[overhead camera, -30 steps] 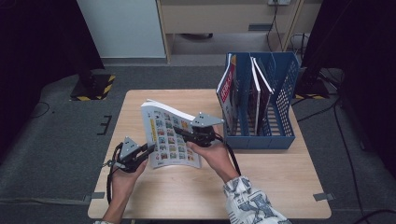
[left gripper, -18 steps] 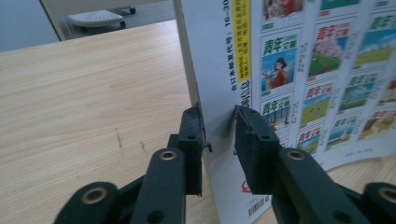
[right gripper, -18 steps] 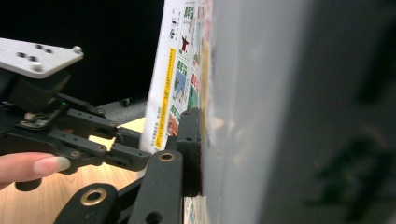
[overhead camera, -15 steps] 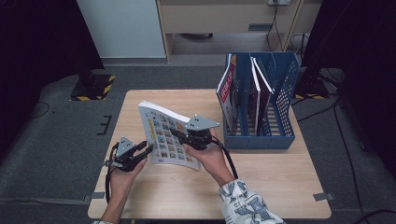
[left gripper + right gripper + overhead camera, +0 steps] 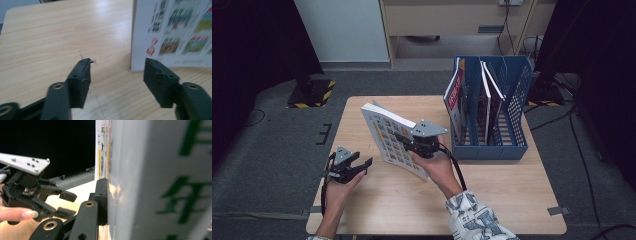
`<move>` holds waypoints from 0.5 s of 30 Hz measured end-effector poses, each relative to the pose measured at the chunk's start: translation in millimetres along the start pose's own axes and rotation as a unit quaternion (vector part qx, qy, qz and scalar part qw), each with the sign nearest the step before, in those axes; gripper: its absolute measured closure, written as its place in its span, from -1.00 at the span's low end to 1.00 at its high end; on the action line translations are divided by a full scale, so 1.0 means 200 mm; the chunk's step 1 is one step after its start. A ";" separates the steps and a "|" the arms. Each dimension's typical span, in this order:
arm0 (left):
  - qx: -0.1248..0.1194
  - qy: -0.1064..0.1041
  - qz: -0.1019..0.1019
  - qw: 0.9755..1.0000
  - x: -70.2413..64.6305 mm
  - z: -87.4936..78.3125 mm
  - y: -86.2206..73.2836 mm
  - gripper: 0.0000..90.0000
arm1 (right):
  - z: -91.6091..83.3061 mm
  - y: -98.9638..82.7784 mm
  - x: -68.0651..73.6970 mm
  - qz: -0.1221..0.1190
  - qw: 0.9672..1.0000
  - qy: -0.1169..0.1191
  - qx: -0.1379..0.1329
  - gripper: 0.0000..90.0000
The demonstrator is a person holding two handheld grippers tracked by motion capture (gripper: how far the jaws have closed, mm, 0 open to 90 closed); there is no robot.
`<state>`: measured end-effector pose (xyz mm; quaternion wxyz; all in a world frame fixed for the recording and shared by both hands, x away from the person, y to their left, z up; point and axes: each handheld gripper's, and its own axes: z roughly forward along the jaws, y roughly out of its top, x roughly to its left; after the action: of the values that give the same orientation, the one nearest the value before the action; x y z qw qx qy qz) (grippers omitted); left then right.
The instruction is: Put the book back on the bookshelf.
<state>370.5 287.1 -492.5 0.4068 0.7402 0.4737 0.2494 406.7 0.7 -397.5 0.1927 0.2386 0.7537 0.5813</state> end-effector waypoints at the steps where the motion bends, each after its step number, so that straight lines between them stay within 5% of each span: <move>1: 0.005 0.002 0.000 1.000 0.00 0.01 0.00 -0.23 | 0.00 0.00 0.00 0.002 1.000 -0.002 0.000 0.64; 15: 0.054 -0.004 0.005 0.999 0.01 0.10 -0.07 -0.81 | -0.08 0.05 -0.05 0.002 1.000 -0.019 -0.006 0.64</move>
<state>379.9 285.3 -515.2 0.3666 0.7645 0.4810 0.2229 408.2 -15.1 -383.5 0.2078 0.2501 0.7460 0.5812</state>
